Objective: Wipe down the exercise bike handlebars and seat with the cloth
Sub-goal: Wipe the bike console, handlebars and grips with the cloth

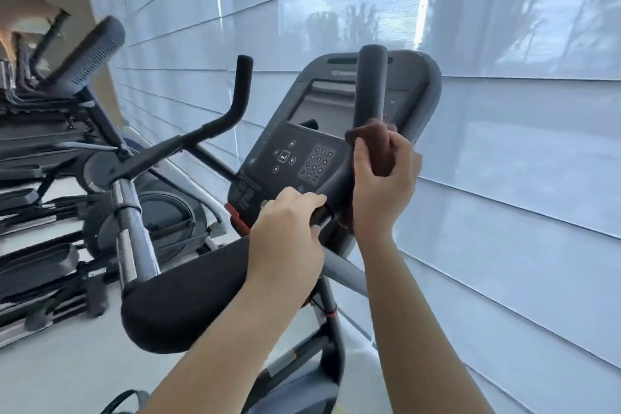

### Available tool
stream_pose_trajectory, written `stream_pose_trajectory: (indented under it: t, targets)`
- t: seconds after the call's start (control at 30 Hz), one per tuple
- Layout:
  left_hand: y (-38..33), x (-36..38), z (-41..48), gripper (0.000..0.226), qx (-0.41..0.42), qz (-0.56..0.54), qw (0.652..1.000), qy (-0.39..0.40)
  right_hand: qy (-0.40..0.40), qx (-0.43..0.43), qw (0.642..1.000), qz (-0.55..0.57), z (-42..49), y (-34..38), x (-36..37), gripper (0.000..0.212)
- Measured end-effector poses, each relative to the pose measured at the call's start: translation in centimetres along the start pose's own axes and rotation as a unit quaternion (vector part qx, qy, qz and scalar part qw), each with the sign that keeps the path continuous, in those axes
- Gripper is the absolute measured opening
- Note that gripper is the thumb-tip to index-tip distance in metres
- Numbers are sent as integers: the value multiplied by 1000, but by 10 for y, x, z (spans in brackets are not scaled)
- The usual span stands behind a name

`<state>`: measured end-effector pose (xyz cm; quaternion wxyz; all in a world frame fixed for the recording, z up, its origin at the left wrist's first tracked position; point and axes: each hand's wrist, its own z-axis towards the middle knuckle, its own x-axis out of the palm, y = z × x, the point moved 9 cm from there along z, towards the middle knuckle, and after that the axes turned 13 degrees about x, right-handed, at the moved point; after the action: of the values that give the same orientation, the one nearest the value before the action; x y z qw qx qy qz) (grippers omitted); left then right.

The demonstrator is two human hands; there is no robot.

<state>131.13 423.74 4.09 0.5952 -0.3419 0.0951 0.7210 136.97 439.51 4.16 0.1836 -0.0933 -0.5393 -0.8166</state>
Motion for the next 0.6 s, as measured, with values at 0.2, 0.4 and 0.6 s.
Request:
stream_pose_trajectory:
  t: [0.2, 0.4, 0.6]
  targets:
    - [5, 1, 12, 39, 59, -19, 994, 89, -6, 29, 1000, -4, -53, -13, -8, 24]
    - [12, 0, 18, 38, 145, -87, 976, 134, -9, -43, 997, -62, -27, 15, -8, 22]
    - [22, 2, 15, 39, 201, -190, 944, 178, -57, -46, 993, -97, -27, 4, 2, 22]
